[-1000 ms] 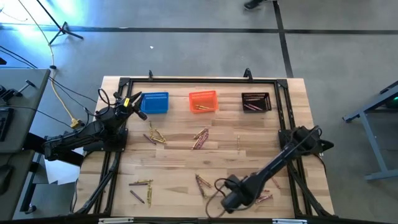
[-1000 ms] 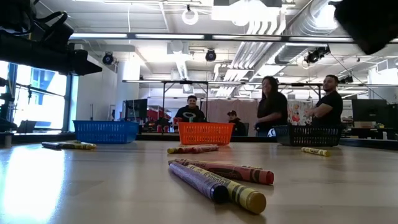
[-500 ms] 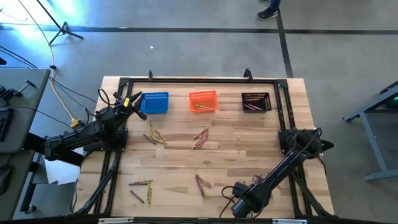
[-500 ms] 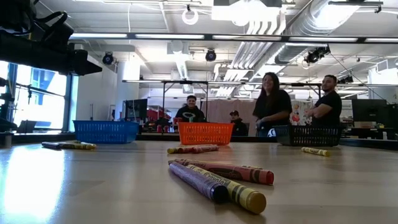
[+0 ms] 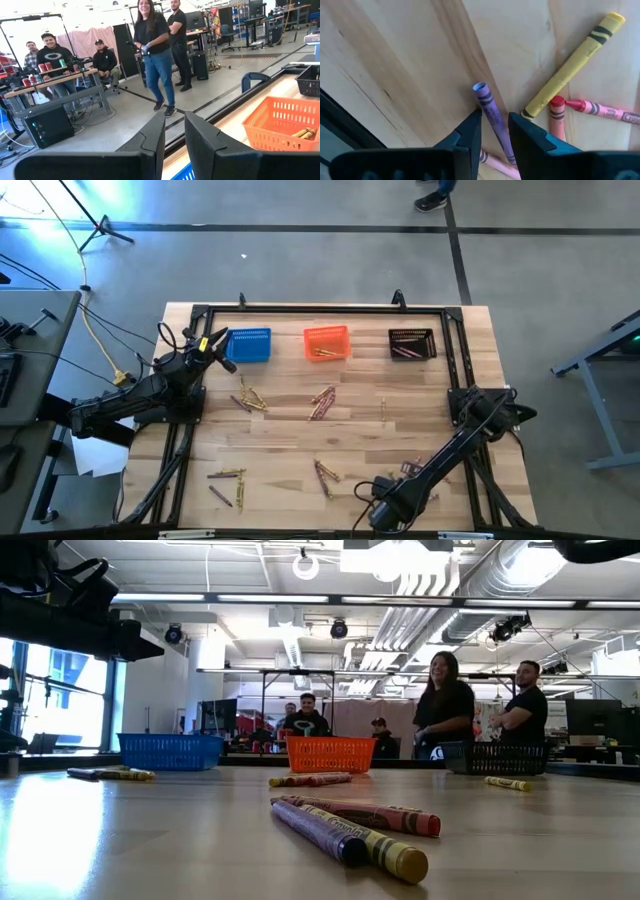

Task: Sort crayons
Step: Put the violet crayon into the blue bin

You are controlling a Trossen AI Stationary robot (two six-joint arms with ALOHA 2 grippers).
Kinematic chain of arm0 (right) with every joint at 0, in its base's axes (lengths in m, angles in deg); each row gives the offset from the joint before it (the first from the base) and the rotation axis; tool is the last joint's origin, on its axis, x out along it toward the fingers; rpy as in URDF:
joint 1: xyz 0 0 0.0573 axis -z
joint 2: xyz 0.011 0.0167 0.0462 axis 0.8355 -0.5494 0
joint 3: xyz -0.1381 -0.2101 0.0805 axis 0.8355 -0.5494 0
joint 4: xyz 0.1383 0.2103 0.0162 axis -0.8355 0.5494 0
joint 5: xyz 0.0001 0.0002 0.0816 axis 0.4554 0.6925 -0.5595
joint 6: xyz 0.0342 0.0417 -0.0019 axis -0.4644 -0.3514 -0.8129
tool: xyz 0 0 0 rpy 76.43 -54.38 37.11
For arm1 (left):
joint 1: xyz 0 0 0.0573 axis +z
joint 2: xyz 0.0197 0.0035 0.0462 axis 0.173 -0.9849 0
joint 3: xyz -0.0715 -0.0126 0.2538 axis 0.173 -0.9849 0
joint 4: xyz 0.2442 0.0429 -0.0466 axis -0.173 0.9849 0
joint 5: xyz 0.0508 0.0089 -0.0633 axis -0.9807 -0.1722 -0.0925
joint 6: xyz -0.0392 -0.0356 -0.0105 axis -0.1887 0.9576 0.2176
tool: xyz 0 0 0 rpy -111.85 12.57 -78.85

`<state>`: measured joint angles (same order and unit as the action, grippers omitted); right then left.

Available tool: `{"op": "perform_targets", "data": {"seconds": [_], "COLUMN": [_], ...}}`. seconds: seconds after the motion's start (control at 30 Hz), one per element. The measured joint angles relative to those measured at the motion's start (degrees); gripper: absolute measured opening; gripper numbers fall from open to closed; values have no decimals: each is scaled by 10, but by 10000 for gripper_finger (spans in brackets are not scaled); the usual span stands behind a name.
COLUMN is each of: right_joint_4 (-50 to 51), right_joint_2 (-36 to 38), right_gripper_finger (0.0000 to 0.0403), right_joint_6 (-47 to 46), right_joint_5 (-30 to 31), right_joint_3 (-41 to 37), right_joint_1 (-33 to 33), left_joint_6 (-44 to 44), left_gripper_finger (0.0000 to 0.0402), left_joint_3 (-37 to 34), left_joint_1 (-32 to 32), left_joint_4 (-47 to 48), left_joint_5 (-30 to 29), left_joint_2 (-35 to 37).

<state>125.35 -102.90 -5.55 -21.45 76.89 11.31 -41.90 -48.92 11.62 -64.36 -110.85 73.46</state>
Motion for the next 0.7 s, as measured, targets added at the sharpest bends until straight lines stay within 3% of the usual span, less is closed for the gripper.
{"op": "perform_targets", "data": {"seconds": [0.17,0.43,0.7], "right_joint_4": [-3,-8,5], "right_joint_2": [-1,-1,-5], "right_gripper_finger": [74,10,17], "right_joint_6": [2,-5,-9], "right_joint_5": [-1,-3,6], "right_joint_3": [0,0,13], "right_joint_1": [0,0,0], "left_joint_6": [0,0,0], "left_gripper_finger": [60,60,60], "left_joint_3": [0,0,0], "left_joint_1": [0,0,0], "left_joint_4": [0,0,0], "left_joint_5": [0,0,0], "left_joint_2": [0,0,0]}}
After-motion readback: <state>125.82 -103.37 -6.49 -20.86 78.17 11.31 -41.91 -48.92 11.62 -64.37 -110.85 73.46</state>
